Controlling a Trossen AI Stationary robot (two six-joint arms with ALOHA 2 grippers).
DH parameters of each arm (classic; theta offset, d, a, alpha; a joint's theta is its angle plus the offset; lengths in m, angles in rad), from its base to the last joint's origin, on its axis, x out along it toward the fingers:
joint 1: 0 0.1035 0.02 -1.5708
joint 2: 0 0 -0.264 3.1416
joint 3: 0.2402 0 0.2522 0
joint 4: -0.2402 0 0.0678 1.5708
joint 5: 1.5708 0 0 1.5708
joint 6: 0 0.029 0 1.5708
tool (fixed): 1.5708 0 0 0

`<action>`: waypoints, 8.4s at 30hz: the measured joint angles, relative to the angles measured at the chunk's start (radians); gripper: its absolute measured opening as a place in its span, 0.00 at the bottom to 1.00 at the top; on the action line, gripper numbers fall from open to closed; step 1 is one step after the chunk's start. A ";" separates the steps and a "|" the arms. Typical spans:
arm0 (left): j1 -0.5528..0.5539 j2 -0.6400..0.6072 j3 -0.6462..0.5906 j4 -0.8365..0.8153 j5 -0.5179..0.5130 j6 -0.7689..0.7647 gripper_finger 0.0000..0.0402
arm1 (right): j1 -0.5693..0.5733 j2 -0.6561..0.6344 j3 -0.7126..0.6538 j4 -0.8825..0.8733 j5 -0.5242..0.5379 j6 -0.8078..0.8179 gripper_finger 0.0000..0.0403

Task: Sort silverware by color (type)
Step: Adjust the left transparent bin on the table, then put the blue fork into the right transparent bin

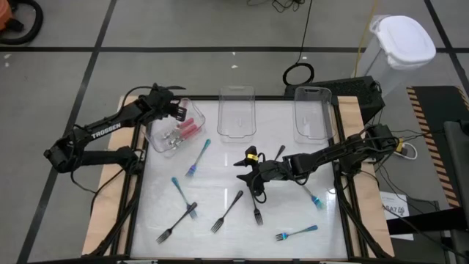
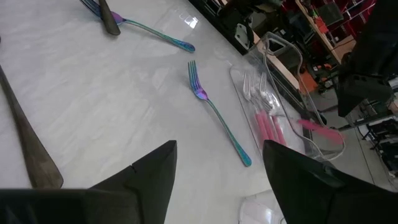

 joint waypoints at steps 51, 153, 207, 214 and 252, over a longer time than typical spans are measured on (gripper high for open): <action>-0.664 0.322 0.016 0.000 -0.269 -0.240 0.01 | 0.000 0.000 0.000 0.050 -0.002 0.000 0.58; -0.562 0.223 -0.019 -0.355 -0.242 -0.244 0.02 | 0.010 0.000 0.000 0.008 -0.002 0.075 0.58; -0.847 0.222 -0.018 -0.602 -0.517 -0.821 0.01 | 0.134 0.000 0.000 -0.003 0.085 0.100 0.58; -0.858 0.222 0.022 -0.605 -0.468 -0.822 0.01 | 0.134 0.000 0.000 -0.003 0.085 0.100 0.58; -1.102 0.482 0.116 -0.216 -0.335 -0.978 0.37 | 0.145 0.000 0.000 -0.044 -0.027 0.324 0.58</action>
